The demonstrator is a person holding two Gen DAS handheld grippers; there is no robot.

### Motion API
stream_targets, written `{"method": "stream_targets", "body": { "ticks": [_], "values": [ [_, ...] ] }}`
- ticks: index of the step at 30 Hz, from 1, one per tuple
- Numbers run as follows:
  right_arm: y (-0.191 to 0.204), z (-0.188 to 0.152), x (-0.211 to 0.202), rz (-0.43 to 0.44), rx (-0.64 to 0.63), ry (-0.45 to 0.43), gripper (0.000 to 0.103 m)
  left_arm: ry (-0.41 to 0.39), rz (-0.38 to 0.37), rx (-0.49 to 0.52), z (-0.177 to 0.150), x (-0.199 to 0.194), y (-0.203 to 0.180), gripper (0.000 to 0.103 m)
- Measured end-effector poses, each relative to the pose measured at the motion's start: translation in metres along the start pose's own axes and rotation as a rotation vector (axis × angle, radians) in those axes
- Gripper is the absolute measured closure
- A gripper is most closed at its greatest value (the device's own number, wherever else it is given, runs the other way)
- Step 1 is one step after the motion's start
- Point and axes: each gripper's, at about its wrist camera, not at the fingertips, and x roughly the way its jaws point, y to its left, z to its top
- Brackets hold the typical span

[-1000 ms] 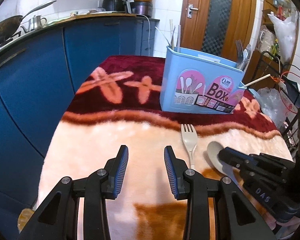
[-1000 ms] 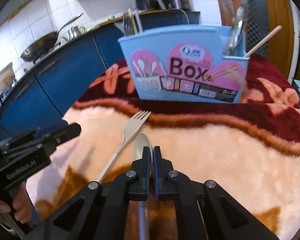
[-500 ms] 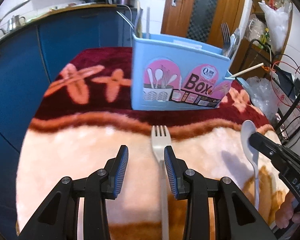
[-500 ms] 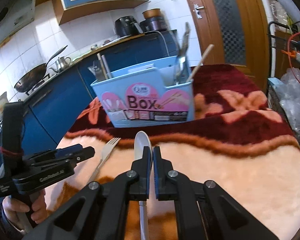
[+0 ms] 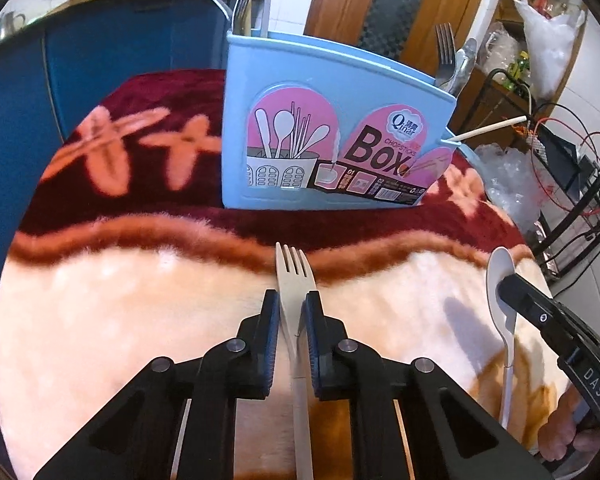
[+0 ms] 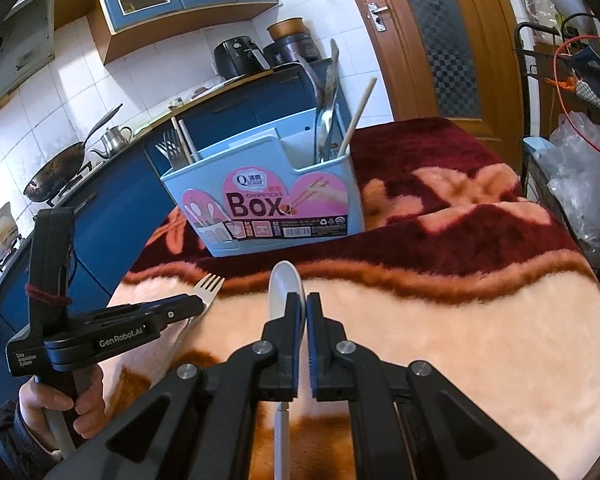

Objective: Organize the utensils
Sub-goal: 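Grasp the white plastic spoon with the right tool while the left tool grasps the white plastic fork, then lift the white spoon and fork and carry them over the blue box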

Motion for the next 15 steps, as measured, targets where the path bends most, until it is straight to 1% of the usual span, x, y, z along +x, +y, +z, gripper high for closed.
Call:
{"method": "stream_targets", "body": {
  "ticks": [4,9,12,15],
  "values": [
    [-0.003,-0.001,0.0,0.001,0.005,-0.001,0.098,-0.018,-0.001,0.016,0.001,-0.005,-0.005,0.097],
    [-0.005,0.0,-0.003,0.003,0.009,-0.007,0.098,-0.052,-0.022,0.012,0.002,-0.013,-0.008,0.099],
    [-0.006,0.001,-0.006,0.004,0.007,-0.022,0.098,-0.096,-0.039,0.008,0.002,-0.024,-0.008,0.099],
    [-0.006,0.002,-0.01,0.009,0.008,-0.044,0.098,-0.168,-0.047,0.012,0.002,-0.043,-0.01,0.099]
  ]
}}
